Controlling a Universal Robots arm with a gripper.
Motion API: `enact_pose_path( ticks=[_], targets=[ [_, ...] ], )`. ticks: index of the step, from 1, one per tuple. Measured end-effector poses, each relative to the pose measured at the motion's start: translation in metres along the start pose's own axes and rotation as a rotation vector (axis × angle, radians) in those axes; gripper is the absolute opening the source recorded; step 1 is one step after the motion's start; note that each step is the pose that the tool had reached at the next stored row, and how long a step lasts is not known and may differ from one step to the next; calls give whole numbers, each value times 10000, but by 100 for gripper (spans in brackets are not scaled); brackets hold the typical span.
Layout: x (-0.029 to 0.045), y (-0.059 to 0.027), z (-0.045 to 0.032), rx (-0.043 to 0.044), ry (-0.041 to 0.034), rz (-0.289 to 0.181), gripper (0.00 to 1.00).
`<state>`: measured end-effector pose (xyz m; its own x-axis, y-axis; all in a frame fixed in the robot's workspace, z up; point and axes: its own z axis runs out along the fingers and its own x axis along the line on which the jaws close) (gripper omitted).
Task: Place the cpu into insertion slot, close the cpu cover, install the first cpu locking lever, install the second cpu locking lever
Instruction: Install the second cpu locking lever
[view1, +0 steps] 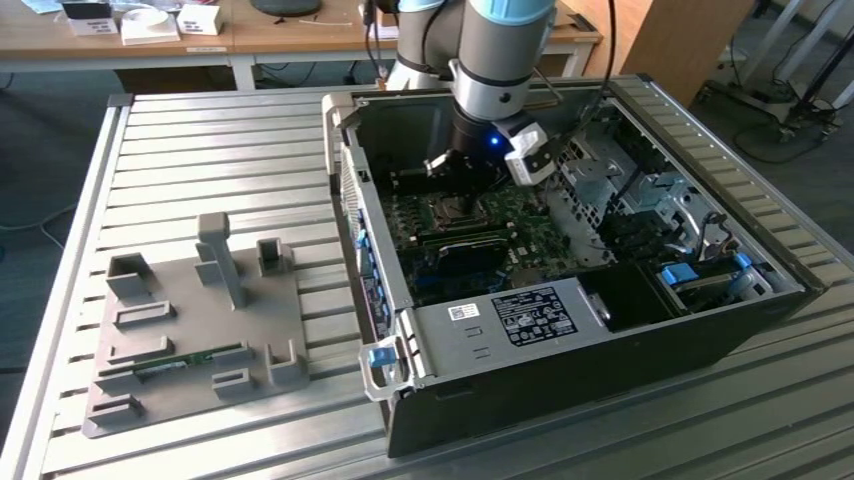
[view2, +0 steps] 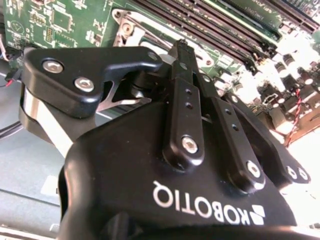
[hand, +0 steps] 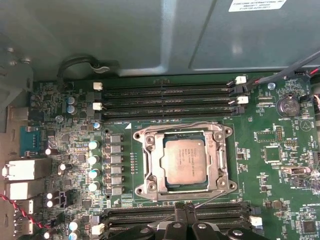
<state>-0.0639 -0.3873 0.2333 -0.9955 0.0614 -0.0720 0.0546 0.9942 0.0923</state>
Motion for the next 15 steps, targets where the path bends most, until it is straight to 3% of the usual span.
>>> enact_pose_path(
  ticks=[15],
  targets=[
    [85,-16,125,14,-1,-2,11]
  ],
)
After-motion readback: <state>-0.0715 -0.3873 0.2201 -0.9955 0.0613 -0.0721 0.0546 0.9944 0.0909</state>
